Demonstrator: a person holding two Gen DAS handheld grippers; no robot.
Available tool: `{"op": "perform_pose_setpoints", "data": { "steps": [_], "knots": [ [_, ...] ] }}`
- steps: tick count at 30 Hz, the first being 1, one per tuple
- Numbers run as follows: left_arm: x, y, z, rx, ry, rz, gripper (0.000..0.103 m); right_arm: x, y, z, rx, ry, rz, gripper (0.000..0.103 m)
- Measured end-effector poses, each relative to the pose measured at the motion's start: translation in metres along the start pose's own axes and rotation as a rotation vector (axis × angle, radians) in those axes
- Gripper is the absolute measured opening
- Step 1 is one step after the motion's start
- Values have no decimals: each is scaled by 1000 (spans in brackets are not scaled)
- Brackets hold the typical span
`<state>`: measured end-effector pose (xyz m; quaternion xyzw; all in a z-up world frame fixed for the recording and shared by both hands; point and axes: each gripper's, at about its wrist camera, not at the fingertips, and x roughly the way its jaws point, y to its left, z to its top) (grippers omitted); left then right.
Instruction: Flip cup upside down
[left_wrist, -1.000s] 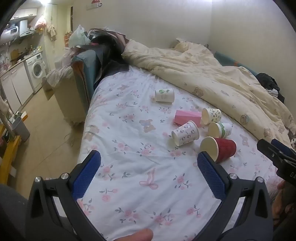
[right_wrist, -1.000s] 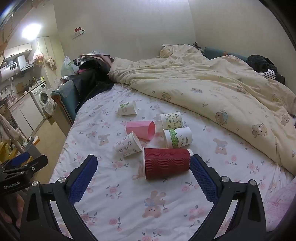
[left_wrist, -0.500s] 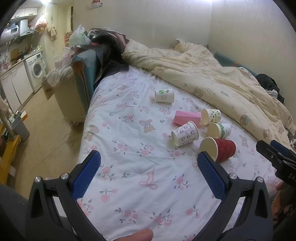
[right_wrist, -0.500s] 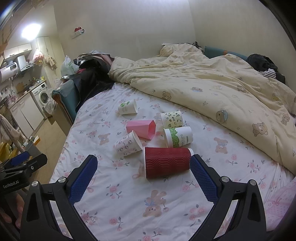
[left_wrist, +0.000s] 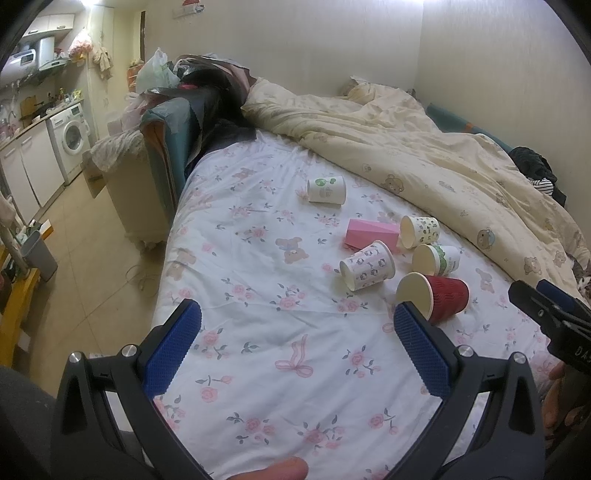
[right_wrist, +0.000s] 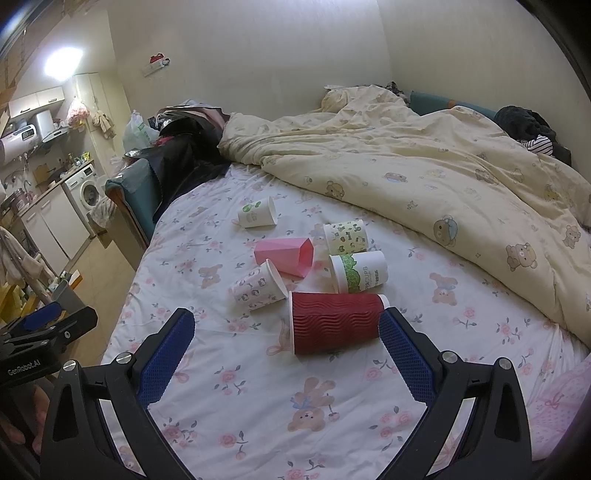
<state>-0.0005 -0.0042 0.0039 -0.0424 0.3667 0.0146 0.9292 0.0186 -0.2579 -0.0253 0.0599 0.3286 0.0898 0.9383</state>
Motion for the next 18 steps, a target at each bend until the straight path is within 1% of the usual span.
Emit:
{"op": "perform_pose_setpoints", "data": {
  "steps": [18],
  "knots": [
    [0, -1, 0, -1, 1, 0, 103, 0, 2, -1, 0, -1, 3, 102]
  ]
}}
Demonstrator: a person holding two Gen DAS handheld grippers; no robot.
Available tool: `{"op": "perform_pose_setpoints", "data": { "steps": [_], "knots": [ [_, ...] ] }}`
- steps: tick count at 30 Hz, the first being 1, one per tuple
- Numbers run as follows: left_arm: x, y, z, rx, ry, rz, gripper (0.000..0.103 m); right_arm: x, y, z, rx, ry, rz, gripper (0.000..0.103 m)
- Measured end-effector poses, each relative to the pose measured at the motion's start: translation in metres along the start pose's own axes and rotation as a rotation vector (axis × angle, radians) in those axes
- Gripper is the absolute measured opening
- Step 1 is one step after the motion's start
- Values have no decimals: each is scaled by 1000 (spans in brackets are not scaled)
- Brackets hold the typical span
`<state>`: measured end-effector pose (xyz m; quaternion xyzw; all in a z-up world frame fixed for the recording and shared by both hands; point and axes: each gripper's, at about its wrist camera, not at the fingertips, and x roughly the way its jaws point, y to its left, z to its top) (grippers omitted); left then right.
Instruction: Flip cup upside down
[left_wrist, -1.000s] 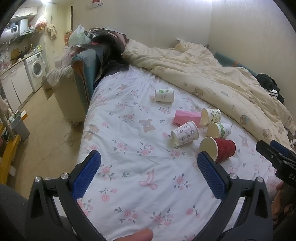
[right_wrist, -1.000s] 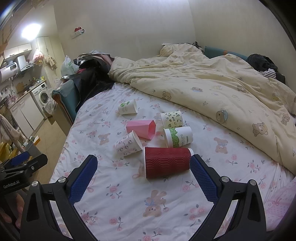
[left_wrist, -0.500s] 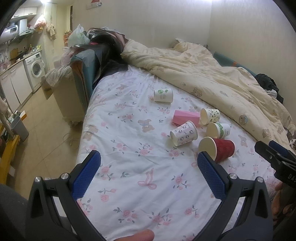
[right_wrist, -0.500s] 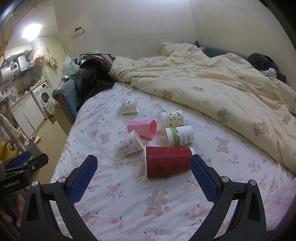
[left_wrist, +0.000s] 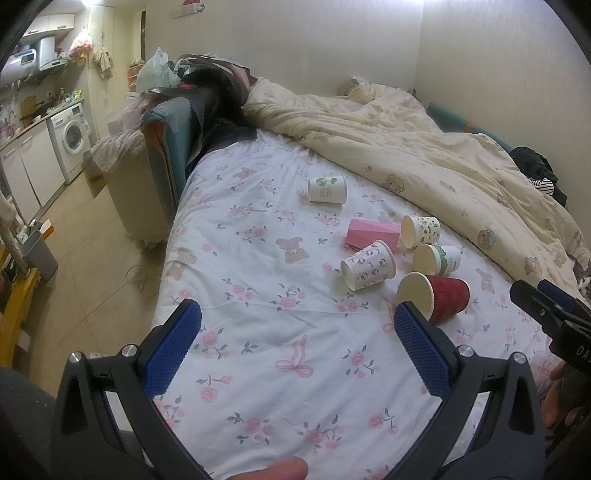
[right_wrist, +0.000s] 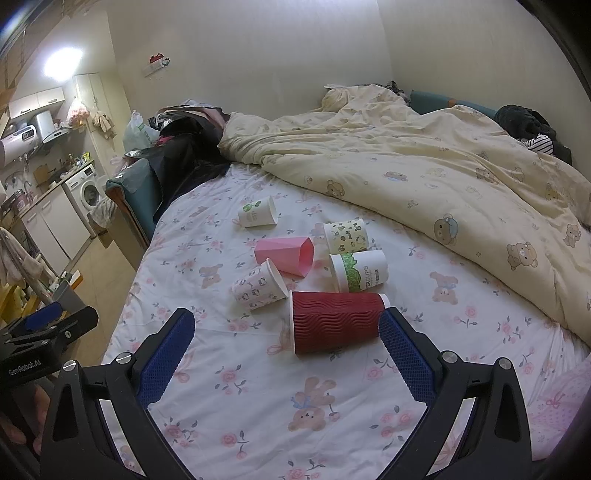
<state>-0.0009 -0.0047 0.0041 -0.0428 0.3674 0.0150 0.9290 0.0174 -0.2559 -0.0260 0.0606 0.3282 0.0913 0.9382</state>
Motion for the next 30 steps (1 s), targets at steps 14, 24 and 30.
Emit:
{"op": "perform_pose_setpoints", "data": {
  "steps": [14, 24, 30],
  "knots": [
    [0, 0, 0, -1, 1, 0, 103, 0, 1, 0, 2, 5, 1, 102],
    [0, 0, 0, 0, 1, -1, 103, 0, 0, 0, 4, 5, 3, 102],
    [2, 0, 0, -3, 7, -5, 103, -1, 0, 0, 6, 7, 4, 102]
  ]
}}
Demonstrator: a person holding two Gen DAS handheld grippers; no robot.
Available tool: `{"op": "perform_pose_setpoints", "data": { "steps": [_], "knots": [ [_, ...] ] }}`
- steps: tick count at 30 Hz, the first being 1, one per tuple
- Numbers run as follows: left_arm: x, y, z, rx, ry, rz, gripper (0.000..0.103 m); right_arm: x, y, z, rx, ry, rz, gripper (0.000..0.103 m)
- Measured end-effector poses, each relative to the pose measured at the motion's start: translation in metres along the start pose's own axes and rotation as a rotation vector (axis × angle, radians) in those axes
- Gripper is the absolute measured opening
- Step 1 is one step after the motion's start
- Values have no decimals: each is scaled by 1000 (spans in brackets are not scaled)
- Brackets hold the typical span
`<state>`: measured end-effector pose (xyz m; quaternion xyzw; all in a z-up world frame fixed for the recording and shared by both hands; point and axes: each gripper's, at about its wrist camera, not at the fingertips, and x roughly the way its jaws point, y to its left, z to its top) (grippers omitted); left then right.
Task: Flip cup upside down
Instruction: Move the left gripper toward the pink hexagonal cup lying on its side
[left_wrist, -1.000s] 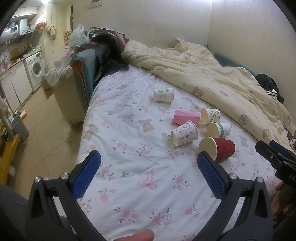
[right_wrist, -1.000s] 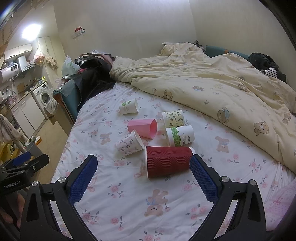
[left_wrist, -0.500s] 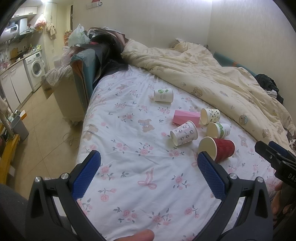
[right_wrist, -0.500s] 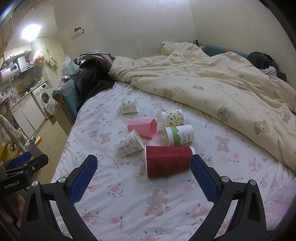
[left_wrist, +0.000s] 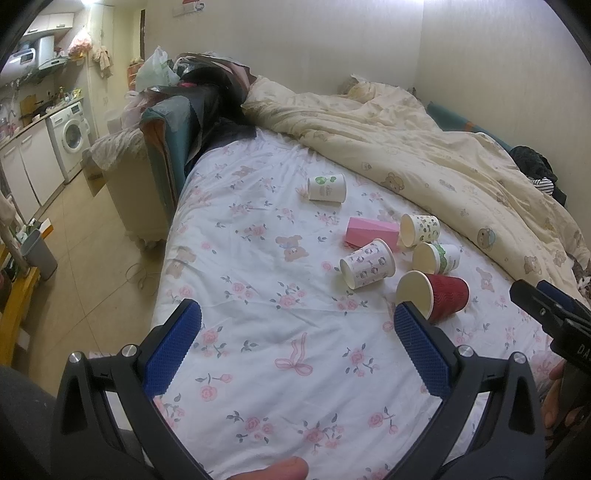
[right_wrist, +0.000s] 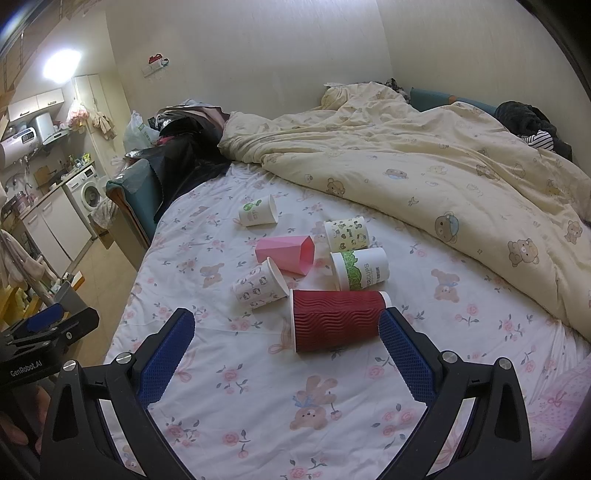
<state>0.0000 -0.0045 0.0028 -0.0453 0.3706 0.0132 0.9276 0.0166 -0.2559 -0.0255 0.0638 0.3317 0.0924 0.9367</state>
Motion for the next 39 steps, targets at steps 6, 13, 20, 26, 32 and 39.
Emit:
{"op": "perform_pose_setpoints", "data": {
  "steps": [6, 13, 20, 26, 32, 39],
  "knots": [
    [3, -2, 7, -11, 43, 12, 103, -1, -6, 0, 40, 2, -16, 102],
    [17, -9, 27, 5, 76, 11, 103, -2, -23, 20, 55, -9, -60, 102],
    [50, -28, 68, 52, 127, -14, 103, 16, -39, 54, 64, 8, -45, 102],
    [106, -37, 96, 6, 285, -53, 103, 44, -57, 80, 65, 55, -56, 102],
    [149, -59, 114, 48, 323, -62, 103, 76, -75, 99, 80, 86, -59, 102],
    [184, -81, 120, 117, 344, -107, 103, 112, -92, 106, 126, 125, -60, 102]
  ]
}}
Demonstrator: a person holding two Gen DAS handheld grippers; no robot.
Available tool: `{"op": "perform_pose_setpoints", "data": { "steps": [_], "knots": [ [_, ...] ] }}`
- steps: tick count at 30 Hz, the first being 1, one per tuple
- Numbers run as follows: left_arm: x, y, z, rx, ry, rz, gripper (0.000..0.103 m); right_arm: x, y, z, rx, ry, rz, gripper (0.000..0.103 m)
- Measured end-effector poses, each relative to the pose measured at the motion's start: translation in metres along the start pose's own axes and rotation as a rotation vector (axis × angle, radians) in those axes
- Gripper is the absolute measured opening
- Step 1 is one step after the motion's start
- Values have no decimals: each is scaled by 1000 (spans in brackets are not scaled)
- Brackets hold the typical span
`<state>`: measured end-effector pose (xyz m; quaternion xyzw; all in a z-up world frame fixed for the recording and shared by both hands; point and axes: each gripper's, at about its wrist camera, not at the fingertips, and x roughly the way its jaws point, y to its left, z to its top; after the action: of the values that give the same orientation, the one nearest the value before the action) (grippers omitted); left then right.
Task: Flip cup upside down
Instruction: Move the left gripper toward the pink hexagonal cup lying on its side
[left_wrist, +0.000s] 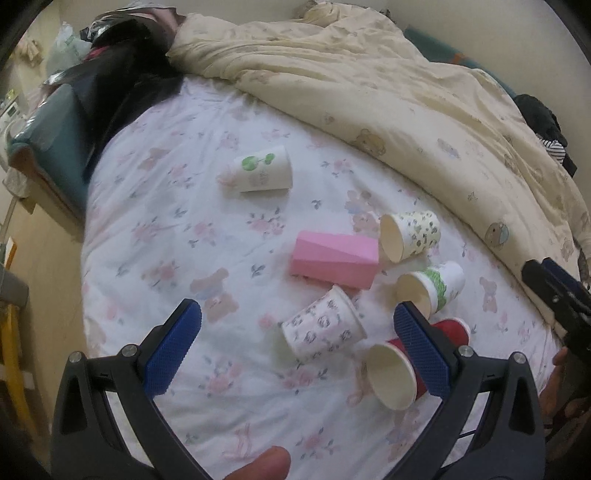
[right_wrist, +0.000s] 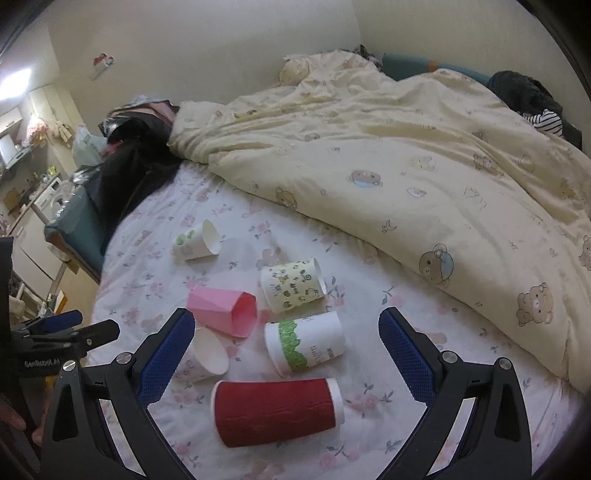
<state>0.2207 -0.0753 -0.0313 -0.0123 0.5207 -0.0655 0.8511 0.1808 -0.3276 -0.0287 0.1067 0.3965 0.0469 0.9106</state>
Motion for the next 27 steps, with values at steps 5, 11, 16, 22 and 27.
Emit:
{"op": "perform_pose_setpoints", "data": {
  "steps": [5, 11, 16, 22, 27],
  "knots": [
    [23, -5, 12, 35, 18, -34, 103, 18, -12, 6, 13, 14, -21, 102],
    [57, -21, 45, 279, 68, -65, 103, 25, -25, 7, 29, 25, -20, 102],
    [83, -45, 58, 579, 124, -107, 103, 34, -34, 5, 58, 66, -33, 102],
    [113, -75, 58, 913, 243, -196, 102, 45, -40, 3, 81, 106, -45, 102],
    [135, -83, 54, 1121, 390, -233, 99, 46, -34, 4, 47, 116, -53, 102]
  ]
}}
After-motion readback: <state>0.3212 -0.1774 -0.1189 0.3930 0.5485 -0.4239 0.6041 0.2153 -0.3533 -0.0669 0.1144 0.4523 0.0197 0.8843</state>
